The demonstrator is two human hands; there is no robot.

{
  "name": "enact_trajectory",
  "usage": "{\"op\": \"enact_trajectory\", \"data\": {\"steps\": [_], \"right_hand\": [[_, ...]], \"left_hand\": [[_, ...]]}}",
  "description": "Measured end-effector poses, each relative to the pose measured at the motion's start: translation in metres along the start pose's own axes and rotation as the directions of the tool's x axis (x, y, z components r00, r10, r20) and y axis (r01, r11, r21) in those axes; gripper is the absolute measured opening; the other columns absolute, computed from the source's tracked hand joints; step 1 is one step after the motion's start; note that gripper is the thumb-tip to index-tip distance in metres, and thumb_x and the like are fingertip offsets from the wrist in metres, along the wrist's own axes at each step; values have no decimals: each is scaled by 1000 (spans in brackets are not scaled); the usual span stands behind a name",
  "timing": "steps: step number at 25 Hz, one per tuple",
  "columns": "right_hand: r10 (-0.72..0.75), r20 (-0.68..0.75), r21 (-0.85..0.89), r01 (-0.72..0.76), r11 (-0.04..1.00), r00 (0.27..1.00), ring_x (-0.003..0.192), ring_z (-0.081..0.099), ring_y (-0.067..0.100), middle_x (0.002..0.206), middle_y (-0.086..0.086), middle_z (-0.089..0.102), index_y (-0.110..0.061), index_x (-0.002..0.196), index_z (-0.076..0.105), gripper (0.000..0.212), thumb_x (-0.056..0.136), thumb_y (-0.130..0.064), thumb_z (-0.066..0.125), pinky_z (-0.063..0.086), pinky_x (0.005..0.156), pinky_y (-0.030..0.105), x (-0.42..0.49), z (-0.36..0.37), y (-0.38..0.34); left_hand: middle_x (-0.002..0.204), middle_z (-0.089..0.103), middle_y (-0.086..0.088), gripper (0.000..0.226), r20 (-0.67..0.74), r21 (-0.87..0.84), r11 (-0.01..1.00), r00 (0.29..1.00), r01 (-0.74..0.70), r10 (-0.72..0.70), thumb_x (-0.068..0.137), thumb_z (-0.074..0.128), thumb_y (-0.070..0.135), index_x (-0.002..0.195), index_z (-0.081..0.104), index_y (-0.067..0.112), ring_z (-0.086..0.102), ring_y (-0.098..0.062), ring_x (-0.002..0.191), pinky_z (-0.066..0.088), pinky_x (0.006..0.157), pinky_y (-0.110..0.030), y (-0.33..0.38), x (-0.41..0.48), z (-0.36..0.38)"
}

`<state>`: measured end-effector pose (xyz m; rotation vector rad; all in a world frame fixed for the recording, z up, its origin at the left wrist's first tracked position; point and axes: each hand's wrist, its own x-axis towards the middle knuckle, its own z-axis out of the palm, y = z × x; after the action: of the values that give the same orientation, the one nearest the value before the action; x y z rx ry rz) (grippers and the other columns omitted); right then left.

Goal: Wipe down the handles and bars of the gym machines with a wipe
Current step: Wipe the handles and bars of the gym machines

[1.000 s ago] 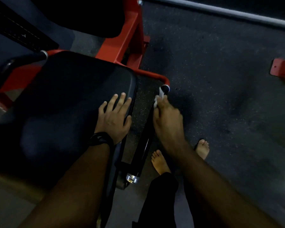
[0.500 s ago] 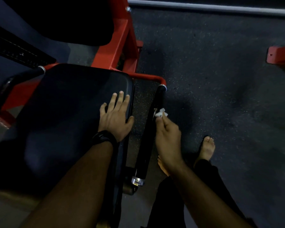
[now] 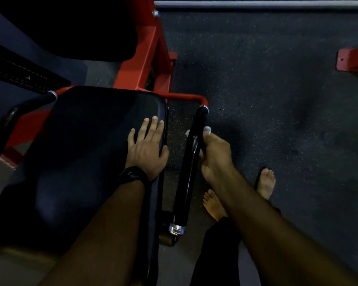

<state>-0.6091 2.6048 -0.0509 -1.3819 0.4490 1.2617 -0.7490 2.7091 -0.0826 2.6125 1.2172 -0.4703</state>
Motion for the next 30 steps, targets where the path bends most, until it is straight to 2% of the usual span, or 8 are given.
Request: {"op": "enact_trajectory", "data": {"steps": [5, 7, 10, 12, 15, 19, 25, 30], "right_hand": [[-37, 6, -30, 37, 999, 999, 99, 69, 28, 102, 14, 73, -3, 102, 69, 30, 101, -24, 47, 57, 87, 41, 8, -7, 0], [-191, -47, -257, 173, 951, 980, 96, 69, 17, 104, 10, 71, -6, 117, 66, 29, 101, -22, 49, 56, 90, 37, 16, 2, 3], [-578, 191, -678, 532, 507, 793, 116, 51, -12, 137, -1, 54, -14, 139, 51, 40, 100, -8, 48, 43, 96, 10, -16, -4, 46], [-610, 472, -721, 677, 148, 637, 140, 34, 12, 153, 7, 35, -9, 144, 43, 45, 99, -11, 44, 36, 109, 29, -17, -22, 52], [-247, 815, -572, 792, -211, 523, 145, 26, 27, 153, 14, 36, -6, 143, 42, 54, 91, -14, 33, 32, 110, 37, 15, -34, -3], [238, 866, -317, 851, -418, 440, 146, 23, 23, 158, 10, 26, -16, 149, 34, 57, 95, -1, 43, 30, 115, 35, 36, -23, -68], [430, 811, -148, 851, -505, 396, 121, 51, 23, 136, 9, 46, -8, 131, 54, 34, 102, -21, 41, 33, 86, 16, 75, 15, -90], [549, 707, -126, 843, -522, 446, 125, 50, 20, 142, 4, 45, -16, 134, 54, 37, 98, -11, 47, 39, 100, 29, 96, 28, -100]], "left_hand": [[164, 8, 1, 70, -11, 10, 1000, 1000, 2, -2, 94, 47, 35, 155, 17, 20, 2, -16, 150, 6, 120, -50, 1, 0, 1], [164, 9, 1, 70, -24, 14, 1000, 1000, 1, -1, 94, 48, 35, 155, 18, 20, 3, -16, 150, 7, 120, -50, 0, 0, 2], [163, 15, 0, 71, -54, 19, 1000, 999, -1, 2, 91, 52, 33, 154, 22, 18, 8, -18, 150, 11, 119, -51, 0, 1, 4], [162, 16, -1, 71, -60, 15, 1000, 998, -3, 4, 91, 53, 33, 154, 24, 18, 10, -19, 150, 12, 118, -52, 0, 1, 6], [162, 19, -1, 71, -67, 32, 999, 998, 1, 1, 90, 52, 35, 153, 25, 18, 13, -19, 149, 14, 117, -52, -1, 1, 8], [161, 22, -1, 71, -88, 31, 999, 996, 12, -9, 89, 54, 35, 153, 28, 18, 16, -20, 148, 17, 117, -53, -2, 0, 7], [162, 17, 3, 70, -65, 22, 1000, 998, 20, -18, 91, 48, 39, 154, 24, 20, 11, -16, 149, 13, 119, -51, -2, 0, 6], [163, 13, 3, 71, -58, 24, 1000, 998, 7, -5, 92, 45, 41, 155, 19, 20, 8, -16, 150, 12, 119, -50, -4, 1, 7]]}}
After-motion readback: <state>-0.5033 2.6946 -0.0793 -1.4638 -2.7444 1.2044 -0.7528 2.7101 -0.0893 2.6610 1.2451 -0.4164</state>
